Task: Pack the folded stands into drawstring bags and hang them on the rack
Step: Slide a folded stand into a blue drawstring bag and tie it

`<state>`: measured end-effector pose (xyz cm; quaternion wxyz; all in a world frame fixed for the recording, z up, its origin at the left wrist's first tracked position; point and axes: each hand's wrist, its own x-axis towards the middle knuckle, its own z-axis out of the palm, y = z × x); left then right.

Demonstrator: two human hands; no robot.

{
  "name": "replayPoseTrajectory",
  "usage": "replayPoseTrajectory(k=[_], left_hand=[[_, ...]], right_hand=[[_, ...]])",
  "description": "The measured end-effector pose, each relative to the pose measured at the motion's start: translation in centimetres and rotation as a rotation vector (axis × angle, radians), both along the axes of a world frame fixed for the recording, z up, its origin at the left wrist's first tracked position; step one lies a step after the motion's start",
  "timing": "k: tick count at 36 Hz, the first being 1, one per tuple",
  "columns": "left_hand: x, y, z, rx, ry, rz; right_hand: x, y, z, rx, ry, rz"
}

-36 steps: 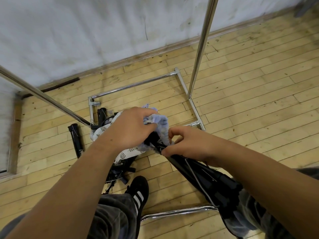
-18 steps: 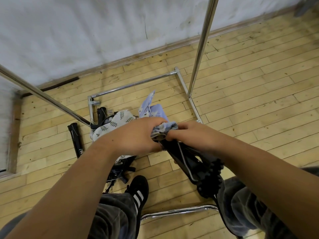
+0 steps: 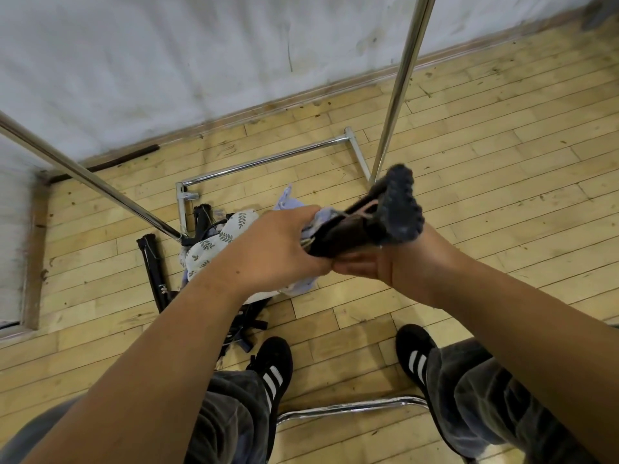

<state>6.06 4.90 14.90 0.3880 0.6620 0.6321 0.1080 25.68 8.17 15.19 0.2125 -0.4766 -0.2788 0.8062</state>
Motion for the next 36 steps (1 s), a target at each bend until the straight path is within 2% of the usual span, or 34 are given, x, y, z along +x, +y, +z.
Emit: replayPoseTrajectory(k=[2,4,7,10,13,16,21,25,29,36], left_hand=[[-0.1,0.0,0.2,0.023,-0.026,0.065],[-0.3,0.2,0.4,0.03,-0.037,0.107],[-0.6,0.4,0.4,-0.003,-0.049,0.175],[-0.4,0.4,0.5,-0.017,-0.112,0.3],[0.1,0.3,0.7,-0.016,-0.199,0.402],[0.8,0.2,0.8,-0.034,-0.265,0.476],[1.8,0.1,0.8,-0.044,-0.368,0.571],[2.3,-0.1,1.0,-0.068,-0.4,0.557],[2.2,-0.2,1.0,-0.045,-0.344,0.518],[1.6,-0.1,0.5,-0.006,-0.069,0.397]], right_hand=[[-0.6,0.3,0.2,0.059,-0.07,0.0],[-0.4,0.5,0.2,0.204,-0.137,0.095],[-0.3,0.5,-0.2,0.456,-0.381,0.232],[0.0,0.4,-1.2,0.451,-0.553,0.33],[0.1,0.1,-1.6,0.351,-0.548,0.431],[0.0,-0.4,-1.6,0.342,-0.478,0.465],[-0.2,-0.2,-1.3,0.354,-0.435,0.374],[-0.1,0.2,-1.5,0.42,-0.471,0.296],[-0.1,0.4,-1.5,0.397,-0.448,0.206],[0.0,1.2,-1.0,0.407,-0.353,0.072]])
